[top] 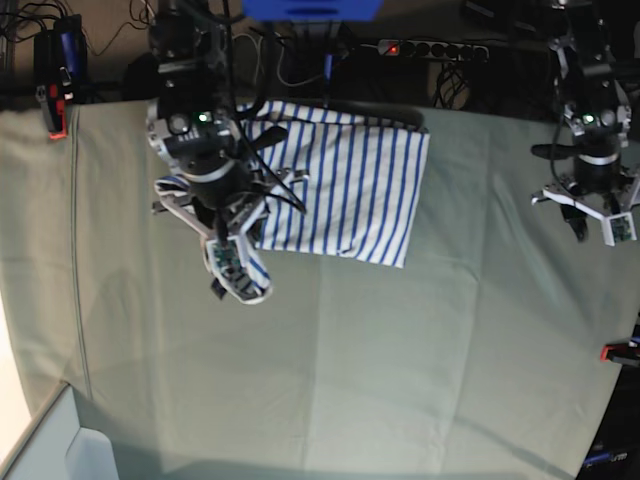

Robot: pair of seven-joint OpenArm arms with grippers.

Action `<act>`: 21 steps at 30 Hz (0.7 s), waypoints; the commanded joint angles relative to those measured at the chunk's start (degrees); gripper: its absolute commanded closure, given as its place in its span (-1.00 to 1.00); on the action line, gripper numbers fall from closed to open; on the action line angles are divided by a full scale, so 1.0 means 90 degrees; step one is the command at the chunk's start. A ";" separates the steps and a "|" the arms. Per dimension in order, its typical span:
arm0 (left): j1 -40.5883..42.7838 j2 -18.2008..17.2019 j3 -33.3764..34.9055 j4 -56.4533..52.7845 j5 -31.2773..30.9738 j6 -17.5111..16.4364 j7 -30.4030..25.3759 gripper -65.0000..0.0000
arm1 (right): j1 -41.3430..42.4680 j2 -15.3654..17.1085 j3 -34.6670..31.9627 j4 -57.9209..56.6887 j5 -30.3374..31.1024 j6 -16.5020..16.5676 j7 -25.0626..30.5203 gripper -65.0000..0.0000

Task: Layout the t-shirt on the table in an organized manner, then fold the t-shirt properly
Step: 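Grasp the other strip end with the right gripper and fold it over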

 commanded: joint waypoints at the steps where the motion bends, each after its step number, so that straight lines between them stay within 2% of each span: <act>1: 0.0049 -0.0063 -0.0067 0.0125 0.0018 0.0028 -0.0140 0.21 | 0.0090 -0.0047 -0.0123 0.0106 0.0154 -0.0123 0.0225 1.00; 4: 0.0107 -0.0063 -0.0155 0.0154 0.0018 0.0028 -0.0170 0.21 | 0.0090 -0.0047 -0.0445 0.0057 0.0398 -0.0123 0.0264 1.00; 8: 0.0107 -0.0053 -0.0350 0.0154 0.0018 0.0028 -0.0131 0.21 | 0.0080 -0.0047 -0.0807 -0.0187 0.0965 -0.0123 0.0655 1.00; 15: 0.0283 -0.0053 -0.0702 0.0271 0.0018 0.0028 -0.0131 0.21 | 0.0432 -0.0047 -0.1412 -0.1291 0.1023 -0.0133 0.1056 1.00; 21: 0.0518 -0.0053 -0.0897 0.0281 0.0018 0.0028 -0.0131 0.21 | 0.0784 -0.0047 -0.1872 -0.1701 0.1033 -0.0152 0.1339 1.00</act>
